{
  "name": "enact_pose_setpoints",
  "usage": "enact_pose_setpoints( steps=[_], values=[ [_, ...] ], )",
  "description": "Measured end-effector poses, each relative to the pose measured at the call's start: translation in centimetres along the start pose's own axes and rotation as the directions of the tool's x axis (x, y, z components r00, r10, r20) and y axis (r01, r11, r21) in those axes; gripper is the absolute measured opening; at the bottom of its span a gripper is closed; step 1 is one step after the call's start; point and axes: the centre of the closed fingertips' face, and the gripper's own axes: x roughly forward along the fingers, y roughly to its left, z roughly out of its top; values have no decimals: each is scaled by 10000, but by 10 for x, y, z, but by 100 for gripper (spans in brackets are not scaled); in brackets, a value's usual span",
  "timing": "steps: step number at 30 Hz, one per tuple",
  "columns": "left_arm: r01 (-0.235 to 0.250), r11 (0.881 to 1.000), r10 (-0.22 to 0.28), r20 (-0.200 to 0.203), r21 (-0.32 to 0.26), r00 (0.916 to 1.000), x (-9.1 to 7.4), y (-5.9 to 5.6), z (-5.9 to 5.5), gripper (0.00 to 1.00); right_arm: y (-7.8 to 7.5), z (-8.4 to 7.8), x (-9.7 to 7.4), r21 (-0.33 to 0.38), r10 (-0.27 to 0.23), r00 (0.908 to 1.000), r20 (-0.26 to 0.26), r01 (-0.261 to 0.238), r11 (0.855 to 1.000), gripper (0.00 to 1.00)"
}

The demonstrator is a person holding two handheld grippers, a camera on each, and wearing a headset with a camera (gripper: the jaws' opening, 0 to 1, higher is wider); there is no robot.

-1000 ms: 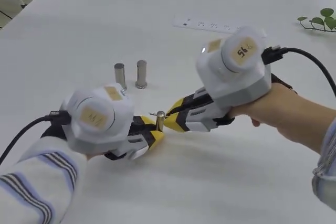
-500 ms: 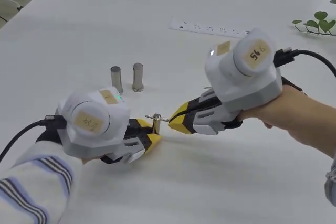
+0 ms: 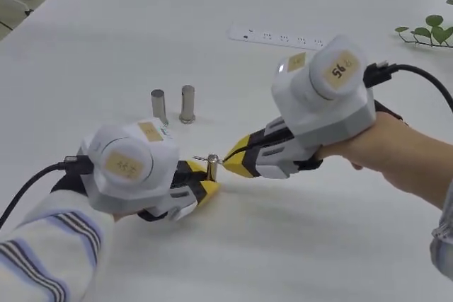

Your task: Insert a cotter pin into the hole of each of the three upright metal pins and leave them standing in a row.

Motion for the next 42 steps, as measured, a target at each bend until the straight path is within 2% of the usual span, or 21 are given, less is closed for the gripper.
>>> enact_pose_setpoints(
  steps=[13, 21, 23, 24, 29, 34, 38, 42],
  values=[
    [-85, 9995, 87, -72, 297, 9999, 1, 0, 0, 8, 1, -6, -3, -110, -76, 9999, 120, 77, 9999, 10],
    [-84, 9998, 87, -158, 186, 9998, 1, 0, 0, 10, 0, -6, -1, 74, -143, 9993, 351, 141, 9999, 15],
    [35, 9998, -28, -375, 174, 9993, 0, 0, -4, 14, 1, -4, 0, 29, -120, 9990, 432, 119, 9999, 16],
    [236, 9995, -241, -282, -200, 9993, -1, -3, -3, 14, 1, -3, 1, -3, -135, 9988, 480, 135, 9999, 16],
    [400, 9992, -399, -407, 30, 9984, -9, -3, -5, 27, 2, -2, 6, 66, -125, 9976, 680, 121, 9999, 17],
    [444, 9990, -445, -242, -79, 9987, -19, 0, 0, 40, 0, -2, 12, 304, -192, 9961, 860, 167, 9994, 18],
    [836, 9957, -837, -14, -407, 9965, -27, -3, 5, 52, 0, -3, 17, 303, -169, 9955, 938, 141, 9994, 18],
    [867, 9957, -866, 38, -335, 9962, -36, -2, 8, 67, 1, -2, 22, 317, -173, 9946, 1019, 141, 9994, 18]
  ],
)
